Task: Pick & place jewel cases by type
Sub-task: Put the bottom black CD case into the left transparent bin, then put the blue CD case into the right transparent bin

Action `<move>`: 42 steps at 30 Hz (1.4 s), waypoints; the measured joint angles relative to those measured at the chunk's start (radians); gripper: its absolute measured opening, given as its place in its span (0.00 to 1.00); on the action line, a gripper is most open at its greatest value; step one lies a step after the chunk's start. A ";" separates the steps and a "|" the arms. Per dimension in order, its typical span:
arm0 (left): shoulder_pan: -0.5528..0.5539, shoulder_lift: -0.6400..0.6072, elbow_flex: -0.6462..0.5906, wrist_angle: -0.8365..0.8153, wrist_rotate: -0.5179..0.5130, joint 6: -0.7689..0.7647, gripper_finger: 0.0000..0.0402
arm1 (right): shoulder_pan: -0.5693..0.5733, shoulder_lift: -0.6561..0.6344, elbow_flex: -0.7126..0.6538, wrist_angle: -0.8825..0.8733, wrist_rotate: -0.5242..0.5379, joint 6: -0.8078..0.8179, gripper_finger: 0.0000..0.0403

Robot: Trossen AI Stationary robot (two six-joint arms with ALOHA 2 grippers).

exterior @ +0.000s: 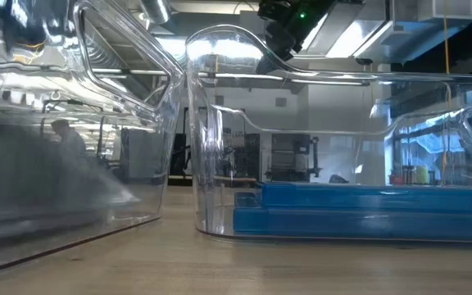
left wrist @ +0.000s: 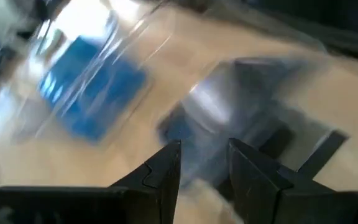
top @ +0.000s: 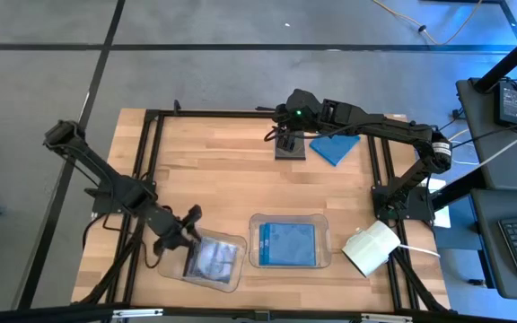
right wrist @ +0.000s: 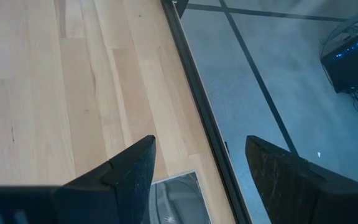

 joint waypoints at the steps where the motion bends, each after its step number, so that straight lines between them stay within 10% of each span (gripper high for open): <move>1: 0.012 0.000 0.000 -0.019 -0.018 -0.024 0.31 | 0.000 0.000 0.000 0.000 -0.001 0.000 0.62; 9: 0.057 0.016 0.001 -0.065 -0.063 -0.104 0.31 | 0.000 0.000 0.000 0.000 -0.001 0.000 0.62; 18: 0.156 -0.111 0.015 0.032 -0.396 -0.239 0.31 | 0.000 0.000 0.000 0.000 -0.001 0.000 0.62; 28: 0.546 -0.219 0.015 0.054 -0.171 -0.255 0.31 | 0.001 0.000 -0.064 0.006 -0.182 0.077 0.62; 32: 0.704 -0.195 0.015 0.094 -0.139 -0.302 0.31 | -0.005 0.000 -0.125 0.039 -0.083 0.110 0.62; 37: 0.839 -0.129 0.015 0.237 0.159 -0.261 0.31 | -0.043 0.001 -0.197 0.049 0.165 0.231 0.62; 42: 0.885 -0.027 0.015 0.367 0.310 -0.129 0.31 | -0.146 0.002 -0.270 0.079 0.115 0.329 0.62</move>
